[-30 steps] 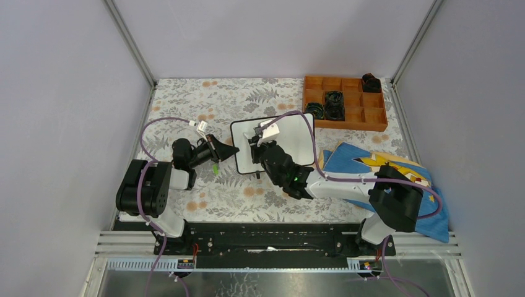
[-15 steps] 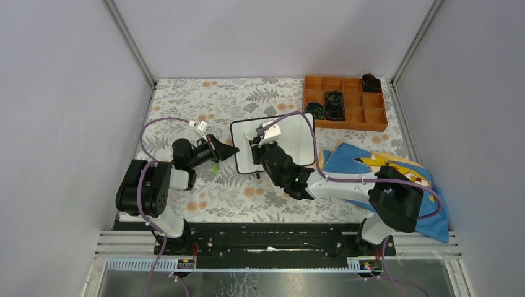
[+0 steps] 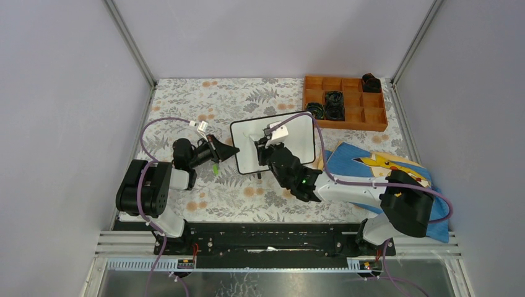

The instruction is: Write a sentence on the whiteboard

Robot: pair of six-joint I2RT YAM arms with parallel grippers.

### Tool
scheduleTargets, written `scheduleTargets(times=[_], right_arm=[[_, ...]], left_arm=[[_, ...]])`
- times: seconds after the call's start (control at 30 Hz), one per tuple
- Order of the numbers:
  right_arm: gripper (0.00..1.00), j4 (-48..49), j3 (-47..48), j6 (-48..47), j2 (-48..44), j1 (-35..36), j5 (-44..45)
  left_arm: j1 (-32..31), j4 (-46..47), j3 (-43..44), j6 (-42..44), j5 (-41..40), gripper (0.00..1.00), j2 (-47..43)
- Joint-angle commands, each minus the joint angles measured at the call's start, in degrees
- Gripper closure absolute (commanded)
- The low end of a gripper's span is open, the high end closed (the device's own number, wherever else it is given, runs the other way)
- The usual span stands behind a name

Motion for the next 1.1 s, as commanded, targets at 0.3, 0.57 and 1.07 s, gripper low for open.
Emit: scheduleTargets(times=[0.3, 0.57, 1.07], right_arm=[[1.0, 1.35, 3.21, 1.02, -1.94, -1.82, 0.99], [1.0, 1.23, 4.14, 1.17, -0.77, -2.39, -0.21], [1.0, -1.78, 3.7, 2.72, 1.02, -2.49, -1.43]], left_arm=[[0.02, -1.01, 0.56, 0.73, -1.01, 0.93, -0.62], [0.02, -1.02, 0.56, 0.74, -1.05, 0.93, -0.69], [-0.07, -1.08, 0.56, 0.91, -1.13, 0.94, -0.69]])
